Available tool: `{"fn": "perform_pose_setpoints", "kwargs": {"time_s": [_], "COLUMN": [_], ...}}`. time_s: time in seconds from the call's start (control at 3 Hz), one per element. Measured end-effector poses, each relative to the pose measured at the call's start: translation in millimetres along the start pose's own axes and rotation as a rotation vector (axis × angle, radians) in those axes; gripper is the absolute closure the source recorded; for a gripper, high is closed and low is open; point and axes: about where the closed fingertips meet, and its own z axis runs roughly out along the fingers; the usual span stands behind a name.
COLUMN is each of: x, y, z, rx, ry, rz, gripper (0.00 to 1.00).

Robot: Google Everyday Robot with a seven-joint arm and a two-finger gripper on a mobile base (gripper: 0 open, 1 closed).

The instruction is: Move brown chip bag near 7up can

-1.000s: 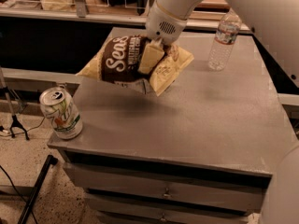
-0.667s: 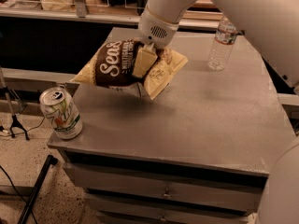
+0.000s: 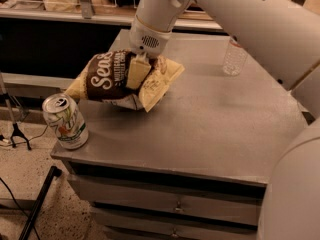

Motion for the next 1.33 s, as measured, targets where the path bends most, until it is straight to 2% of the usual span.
{"fn": "perform_pose_setpoints", "kwargs": {"time_s": [0.33,0.67,1.0,1.33], "x": [-5.7,-9.5,-13.2,-14.1], "y": [-1.5,-2.1,-1.4,-2.0], "z": [5.4,10.2,18.2,19.4], "rx": [-0.006,-0.009,-0.021,-0.019], "ry": [0.0,0.001,-0.012,-0.013], "rz": [-0.005,-0.001,0.002,0.001], "gripper": [1.0,0.89,0.58,0.36]}}
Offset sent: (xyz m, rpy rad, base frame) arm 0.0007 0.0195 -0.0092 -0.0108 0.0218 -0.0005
